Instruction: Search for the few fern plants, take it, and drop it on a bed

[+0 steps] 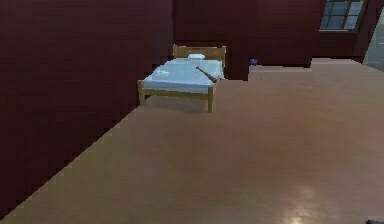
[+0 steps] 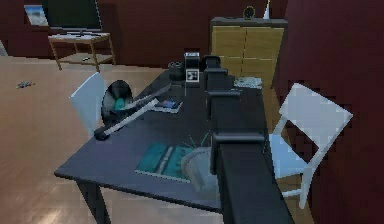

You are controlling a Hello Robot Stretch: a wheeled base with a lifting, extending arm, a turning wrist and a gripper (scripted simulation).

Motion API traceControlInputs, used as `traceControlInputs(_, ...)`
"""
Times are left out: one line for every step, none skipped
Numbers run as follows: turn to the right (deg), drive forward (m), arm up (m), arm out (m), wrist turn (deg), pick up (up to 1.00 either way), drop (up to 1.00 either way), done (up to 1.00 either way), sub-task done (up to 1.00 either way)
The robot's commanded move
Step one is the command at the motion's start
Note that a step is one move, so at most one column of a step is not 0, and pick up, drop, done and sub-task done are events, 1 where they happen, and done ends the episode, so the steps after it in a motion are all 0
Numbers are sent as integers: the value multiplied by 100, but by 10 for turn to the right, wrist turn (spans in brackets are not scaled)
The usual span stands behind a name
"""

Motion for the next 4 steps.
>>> traceControlInputs(0,0,0,0,450,0,0,0,0)
traceControlInputs(0,0,0,0,450,0,0,0,0)
traceControlInputs(0,0,0,0,30,0,0,0,0)
traceControlInputs(0,0,0,0,120,0,0,0,0)
